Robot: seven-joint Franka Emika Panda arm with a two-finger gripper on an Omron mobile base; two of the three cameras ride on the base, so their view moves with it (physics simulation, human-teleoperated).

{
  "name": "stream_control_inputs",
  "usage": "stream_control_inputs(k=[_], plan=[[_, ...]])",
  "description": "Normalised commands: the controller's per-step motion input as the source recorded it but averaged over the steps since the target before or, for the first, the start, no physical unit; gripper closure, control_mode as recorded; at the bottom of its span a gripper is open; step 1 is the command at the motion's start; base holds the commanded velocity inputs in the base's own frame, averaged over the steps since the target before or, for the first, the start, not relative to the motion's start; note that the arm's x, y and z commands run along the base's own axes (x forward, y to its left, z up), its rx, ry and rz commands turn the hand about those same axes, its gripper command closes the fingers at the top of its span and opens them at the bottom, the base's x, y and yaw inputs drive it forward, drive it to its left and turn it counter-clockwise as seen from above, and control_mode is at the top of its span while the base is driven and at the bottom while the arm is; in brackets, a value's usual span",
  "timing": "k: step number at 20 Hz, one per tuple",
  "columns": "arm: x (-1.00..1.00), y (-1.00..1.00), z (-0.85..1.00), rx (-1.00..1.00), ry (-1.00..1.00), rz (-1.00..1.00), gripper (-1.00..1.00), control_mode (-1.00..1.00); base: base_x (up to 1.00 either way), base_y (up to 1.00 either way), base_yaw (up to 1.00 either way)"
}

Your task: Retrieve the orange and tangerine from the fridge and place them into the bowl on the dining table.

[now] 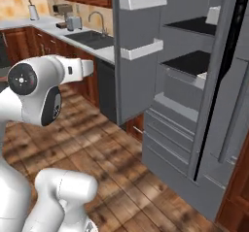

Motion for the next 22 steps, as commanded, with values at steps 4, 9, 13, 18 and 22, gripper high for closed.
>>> stream_control_inputs(k=[4, 9, 13, 18, 22], plan=[[0.00, 0.00, 0.00, 0.00, 0.00, 0.00, 1.00, 1.00, -1.00, -0.21, 0.51], [0.00, 0.00, 0.00, 0.00, 0.00, 0.00, 1.00, 1.00, -1.00, -0.17, 0.49], [0.00, 0.00, 0.00, 0.00, 0.00, 0.00, 1.00, 1.00, -1.00, -0.18, 0.49], [0.00, 0.00, 0.00, 0.00, 0.00, 0.00, 1.00, 1.00, -1.00, -0.21, 0.47], [0.00, 0.00, 0.00, 0.00, 0.00, 0.00, 1.00, 1.00, -1.00, -0.29, 0.47]])
